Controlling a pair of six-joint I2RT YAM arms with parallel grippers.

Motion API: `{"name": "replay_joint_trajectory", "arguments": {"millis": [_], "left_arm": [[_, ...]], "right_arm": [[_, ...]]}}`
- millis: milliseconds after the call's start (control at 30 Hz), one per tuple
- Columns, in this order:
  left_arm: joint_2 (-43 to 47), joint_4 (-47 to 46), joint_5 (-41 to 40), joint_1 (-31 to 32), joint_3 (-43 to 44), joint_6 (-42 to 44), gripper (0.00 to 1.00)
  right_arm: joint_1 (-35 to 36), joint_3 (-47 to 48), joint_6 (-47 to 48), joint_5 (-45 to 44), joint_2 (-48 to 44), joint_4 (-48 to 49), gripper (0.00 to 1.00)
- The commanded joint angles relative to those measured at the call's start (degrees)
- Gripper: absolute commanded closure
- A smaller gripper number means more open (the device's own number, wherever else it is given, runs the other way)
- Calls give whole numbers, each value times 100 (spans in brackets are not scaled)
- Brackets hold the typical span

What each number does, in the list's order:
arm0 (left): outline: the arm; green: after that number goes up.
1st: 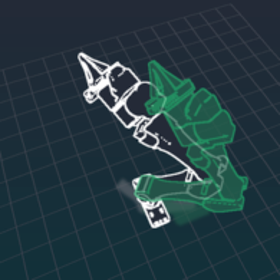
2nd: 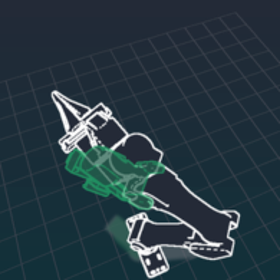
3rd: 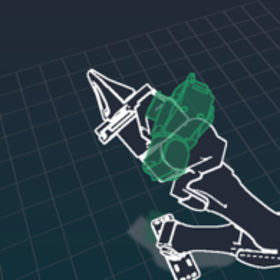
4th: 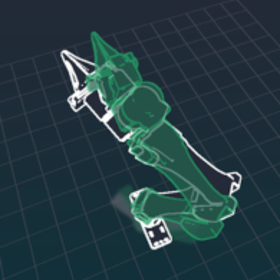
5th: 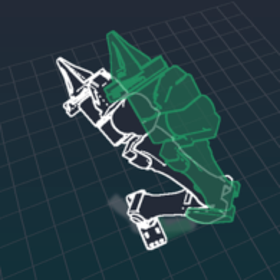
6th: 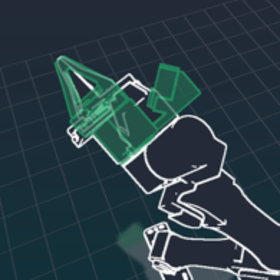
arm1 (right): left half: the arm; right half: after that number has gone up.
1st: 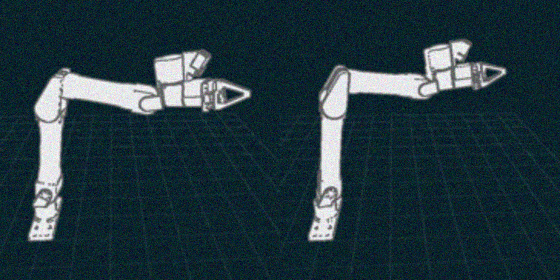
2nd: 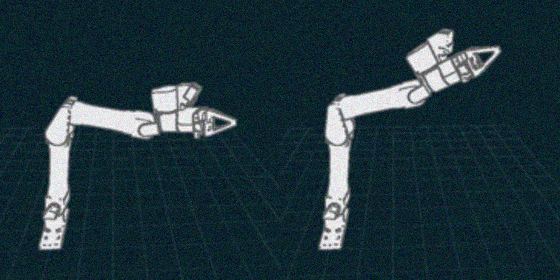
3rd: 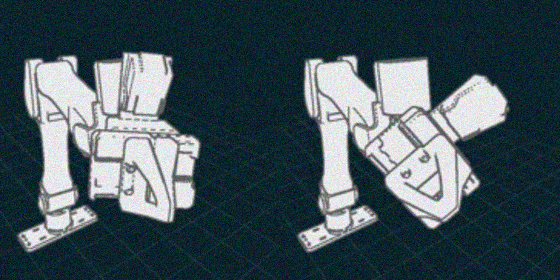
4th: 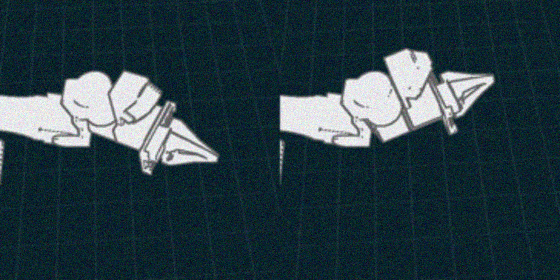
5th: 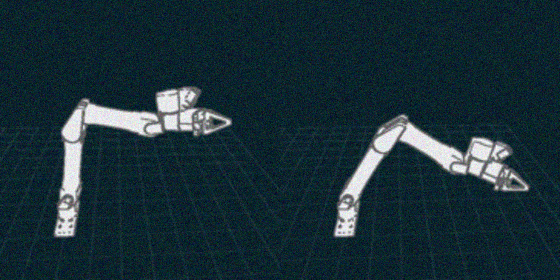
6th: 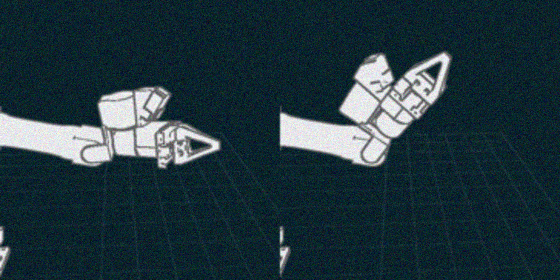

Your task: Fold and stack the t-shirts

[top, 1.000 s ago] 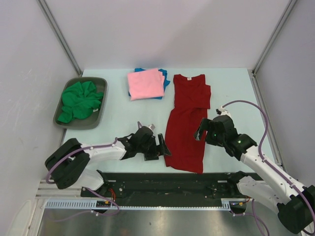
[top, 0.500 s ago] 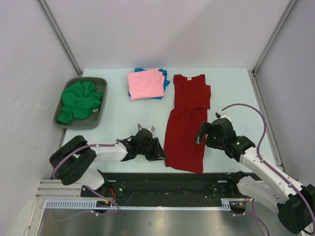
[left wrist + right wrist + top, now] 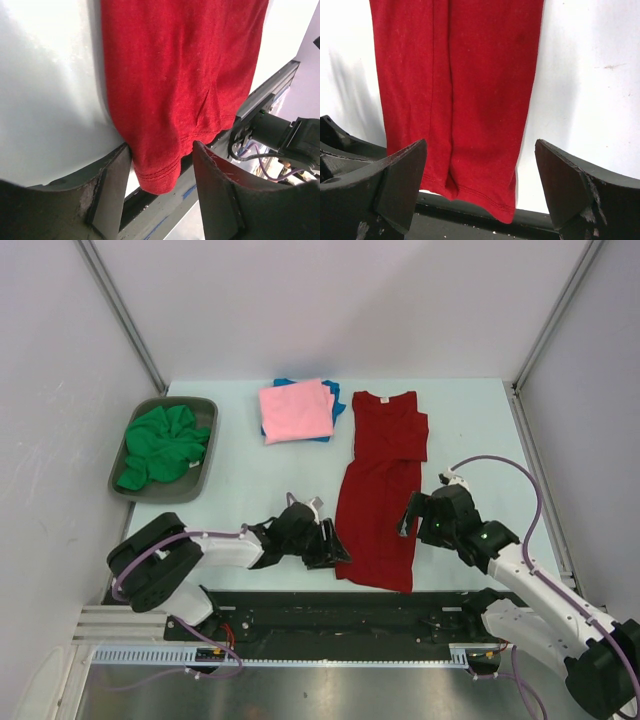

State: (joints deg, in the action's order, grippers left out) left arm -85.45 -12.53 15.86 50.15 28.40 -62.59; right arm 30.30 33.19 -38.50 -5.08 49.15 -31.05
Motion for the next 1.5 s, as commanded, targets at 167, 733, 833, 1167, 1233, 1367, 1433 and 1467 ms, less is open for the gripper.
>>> {"name": "replay_joint_trajectory", "arguments": {"millis": [167, 733, 833, 1167, 1233, 1367, 1433, 1467], "left_arm": [[-508, 252, -337, 153, -239, -17, 79], [-95, 155, -259, 21, -415, 54, 100], [-147, 128, -232, 12, -406, 54, 100], [-244, -74, -127, 12, -467, 1, 100], [-253, -74, -127, 12, -459, 1, 100], [-183, -100, -109, 12, -485, 1, 100], [-139, -161, -65, 12, -502, -8, 100], [-69, -231, -48, 12, -529, -25, 100]], "right_arm": [[37, -216, -201, 16, -282, -6, 6], [248, -1613, -1511, 1176, -1706, -174, 22], [353, -1842, -1731, 1273, -1873, -139, 25], [845, -2132, -2205, 1071, -2023, -77, 32], [889, -2150, -2267, 1027, -2032, -59, 35], [1038, -2246, -2416, 939, -2102, -42, 44], [1074, -2282, -2478, 877, -2146, -42, 53], [1100, -2325, -2504, 851, -2155, -33, 56]]}}
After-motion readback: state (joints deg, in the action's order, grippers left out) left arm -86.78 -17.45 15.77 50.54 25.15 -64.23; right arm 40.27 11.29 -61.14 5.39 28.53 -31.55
